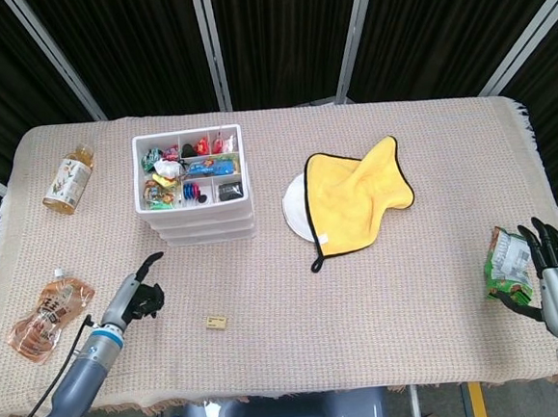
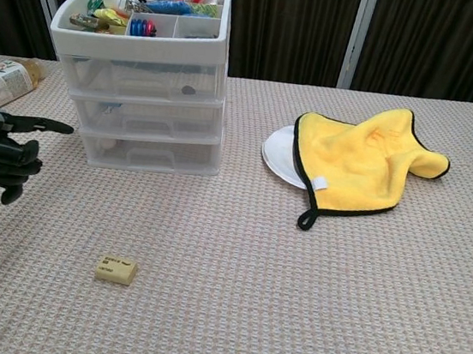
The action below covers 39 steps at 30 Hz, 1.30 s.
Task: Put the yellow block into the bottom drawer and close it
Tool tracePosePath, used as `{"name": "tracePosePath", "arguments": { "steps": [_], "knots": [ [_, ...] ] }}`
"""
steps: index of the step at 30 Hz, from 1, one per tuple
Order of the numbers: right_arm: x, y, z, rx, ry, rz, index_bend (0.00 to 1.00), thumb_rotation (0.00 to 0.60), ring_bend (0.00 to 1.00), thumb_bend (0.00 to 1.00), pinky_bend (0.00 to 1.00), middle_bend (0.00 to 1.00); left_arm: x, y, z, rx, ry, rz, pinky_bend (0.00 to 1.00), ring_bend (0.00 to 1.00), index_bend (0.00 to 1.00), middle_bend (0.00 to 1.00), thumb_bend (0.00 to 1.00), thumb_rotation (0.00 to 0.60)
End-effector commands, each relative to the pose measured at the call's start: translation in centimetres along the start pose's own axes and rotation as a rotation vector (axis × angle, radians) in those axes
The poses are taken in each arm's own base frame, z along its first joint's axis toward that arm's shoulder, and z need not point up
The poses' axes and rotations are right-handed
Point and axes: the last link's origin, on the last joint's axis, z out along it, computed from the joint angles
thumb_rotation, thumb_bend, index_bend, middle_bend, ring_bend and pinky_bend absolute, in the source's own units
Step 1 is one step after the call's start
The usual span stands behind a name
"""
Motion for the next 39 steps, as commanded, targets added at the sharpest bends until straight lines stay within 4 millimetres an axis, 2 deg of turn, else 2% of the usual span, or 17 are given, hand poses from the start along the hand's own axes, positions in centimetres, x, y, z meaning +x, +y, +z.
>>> {"name": "tracePosePath", "arguments": {
  "steps": [1, 14, 39],
  "knots": [
    [0.0, 0.0, 0.0, 0.000, -0.001, 0.002, 0.09, 0.600, 0.00, 0.05, 0.00, 0.00, -1.8, 1.7, 1.9, 0.011, -0.058, -0.099, 0.67, 0.87, 0.00, 0.95, 0.89, 0.600],
    [0.0, 0.0, 0.0, -0.003, -0.003, 0.010, 0.09, 0.600, 0.00, 0.05, 0.00, 0.00, -4.3, 3.7, 5.6, 0.080, -0.108, -0.263, 0.67, 0.87, 0.00, 0.95, 0.89, 0.600],
    [0.1, 0.1, 0.0, -0.007, -0.007, 0.027, 0.09, 0.600, 0.00, 0.05, 0.00, 0.00, -6.1, 3.4, 9.2, 0.144, -0.090, -0.271, 0.67, 0.87, 0.00, 0.95, 0.89, 0.600]
  ]
}}
